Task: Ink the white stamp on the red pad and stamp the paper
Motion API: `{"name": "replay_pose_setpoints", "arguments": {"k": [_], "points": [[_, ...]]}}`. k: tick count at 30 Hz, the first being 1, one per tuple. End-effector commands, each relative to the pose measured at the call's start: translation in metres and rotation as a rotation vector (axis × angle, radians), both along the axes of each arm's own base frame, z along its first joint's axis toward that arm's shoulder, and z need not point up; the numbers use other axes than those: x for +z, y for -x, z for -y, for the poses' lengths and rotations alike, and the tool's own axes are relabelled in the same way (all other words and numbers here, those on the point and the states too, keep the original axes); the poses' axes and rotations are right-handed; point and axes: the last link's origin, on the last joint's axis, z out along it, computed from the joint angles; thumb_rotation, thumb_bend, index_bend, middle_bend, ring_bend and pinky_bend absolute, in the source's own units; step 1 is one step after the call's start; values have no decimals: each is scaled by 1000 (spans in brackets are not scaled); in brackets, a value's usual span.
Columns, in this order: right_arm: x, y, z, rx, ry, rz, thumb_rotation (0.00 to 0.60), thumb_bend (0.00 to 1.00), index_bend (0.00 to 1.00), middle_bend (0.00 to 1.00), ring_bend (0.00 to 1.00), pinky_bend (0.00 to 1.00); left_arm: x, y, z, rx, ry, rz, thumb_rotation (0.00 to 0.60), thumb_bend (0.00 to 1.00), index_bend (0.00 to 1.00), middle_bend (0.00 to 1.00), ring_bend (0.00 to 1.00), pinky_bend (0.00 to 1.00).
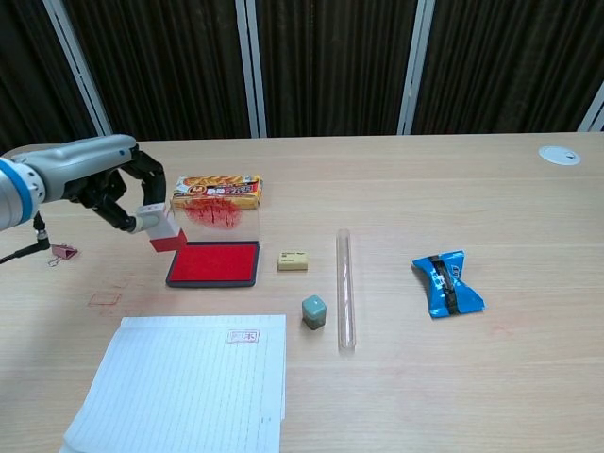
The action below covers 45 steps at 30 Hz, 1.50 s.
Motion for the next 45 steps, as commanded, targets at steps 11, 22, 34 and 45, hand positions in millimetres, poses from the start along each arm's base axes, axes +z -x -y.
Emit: {"name": "replay_pose_setpoints", "arguments": {"k": [11,22,34,45], "points": [[7,6,0,-34,22,7,600,0,0,0,0,0,-32,-23,-31,-17,40,-79,600,399,540,506,862,903],[13,13,2,-63,38,4,600,0,0,0,0,0,-49,-24,-37,-12,59,-85,600,412,544,510,862,903],[14,14,3,-73,44,-2,600,0,0,0,0,0,-63,-18,-36,-18,57,-116,600,413,546,513,862,903],[14,16,3,-79,46,-3,600,0,0,0,0,0,-74,-12,-34,-15,69,-133,600,412,553,514,862,903]]}}
